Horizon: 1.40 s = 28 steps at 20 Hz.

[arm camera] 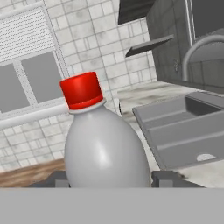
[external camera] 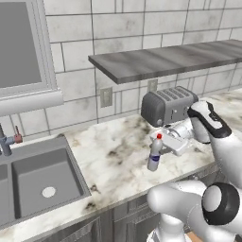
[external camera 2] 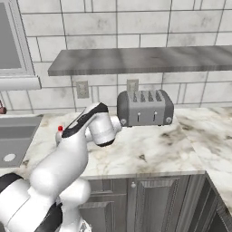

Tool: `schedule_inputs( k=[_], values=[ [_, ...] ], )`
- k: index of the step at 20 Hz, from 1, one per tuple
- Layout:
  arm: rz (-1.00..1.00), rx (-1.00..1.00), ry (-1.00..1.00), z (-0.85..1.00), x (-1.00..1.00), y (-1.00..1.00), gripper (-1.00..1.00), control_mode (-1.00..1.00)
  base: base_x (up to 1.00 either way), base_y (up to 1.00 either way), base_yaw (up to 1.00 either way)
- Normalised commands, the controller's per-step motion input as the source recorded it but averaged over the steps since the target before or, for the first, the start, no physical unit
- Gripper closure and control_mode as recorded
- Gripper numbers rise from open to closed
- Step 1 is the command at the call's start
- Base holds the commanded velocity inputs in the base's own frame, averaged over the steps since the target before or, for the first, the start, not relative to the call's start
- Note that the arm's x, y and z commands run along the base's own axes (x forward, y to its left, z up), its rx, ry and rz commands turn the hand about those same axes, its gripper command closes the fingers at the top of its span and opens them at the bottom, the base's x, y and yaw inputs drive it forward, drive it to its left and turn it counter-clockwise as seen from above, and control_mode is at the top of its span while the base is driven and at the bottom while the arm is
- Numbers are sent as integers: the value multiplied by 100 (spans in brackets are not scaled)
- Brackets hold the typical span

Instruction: Place the drinks on the dining counter in a tight cluster.

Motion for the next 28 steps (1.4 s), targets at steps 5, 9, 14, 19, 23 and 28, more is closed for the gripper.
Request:
schedule_inputs(
  k=[5, 9, 14, 19, 23, 28],
  values=[
    [-1, 2, 0, 100, -61, -21, 100, -100, 0, 0, 0],
    [0, 0, 0, 69, -52, -11, 100, -100, 0, 0, 0],
    [0, 2, -1, 43, -53, -11, 100, -100, 0, 0, 0],
    [0, 1, -1, 3, -21, -2, 100, -100, 0, 0, 0],
    [0, 0, 0, 0, -1, 0, 100, -100, 0, 0, 0],
    [0, 0, 0, 0, -5, 0, 100, 100, -14, -3, 0]
  ],
)
